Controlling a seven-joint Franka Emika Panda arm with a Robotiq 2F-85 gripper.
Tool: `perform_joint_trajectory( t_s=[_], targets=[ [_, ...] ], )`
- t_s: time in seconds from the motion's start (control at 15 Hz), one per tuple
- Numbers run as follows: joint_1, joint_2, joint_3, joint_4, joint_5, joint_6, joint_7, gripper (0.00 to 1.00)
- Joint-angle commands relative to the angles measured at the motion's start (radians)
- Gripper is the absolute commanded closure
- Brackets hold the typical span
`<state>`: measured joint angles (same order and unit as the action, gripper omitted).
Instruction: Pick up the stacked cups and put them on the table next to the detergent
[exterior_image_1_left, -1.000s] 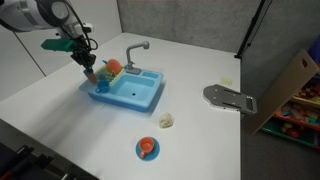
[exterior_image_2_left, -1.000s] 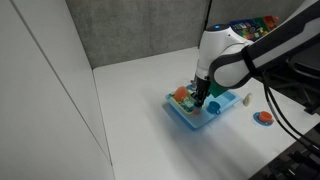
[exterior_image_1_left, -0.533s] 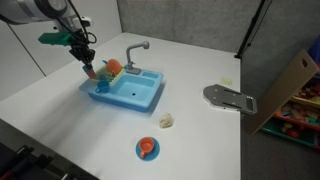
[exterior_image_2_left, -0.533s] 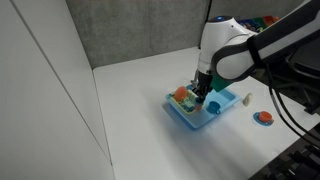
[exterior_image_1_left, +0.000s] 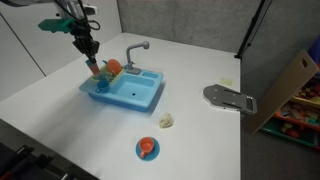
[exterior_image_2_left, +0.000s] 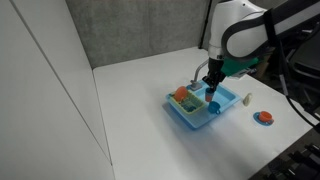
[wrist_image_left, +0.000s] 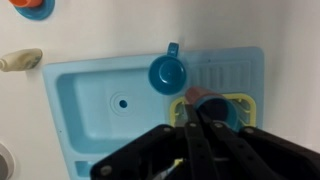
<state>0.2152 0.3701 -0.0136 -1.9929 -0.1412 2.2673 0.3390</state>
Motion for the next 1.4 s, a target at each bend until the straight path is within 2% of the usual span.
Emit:
perform_joint_trajectory(
  t_s=[0.0,0.8,1.33],
  targets=[
    [-0.048,-0.041,-0.001,0.001,0.018,-0.045,-0.005,0.96],
    [-0.160,-0.027,-0.067,-0.009,0.014,-0.033,0.021,0.96],
    [-0.226,-0.024,-0.140,-0.050,0.012,-0.029,0.060,0.96]
  ],
)
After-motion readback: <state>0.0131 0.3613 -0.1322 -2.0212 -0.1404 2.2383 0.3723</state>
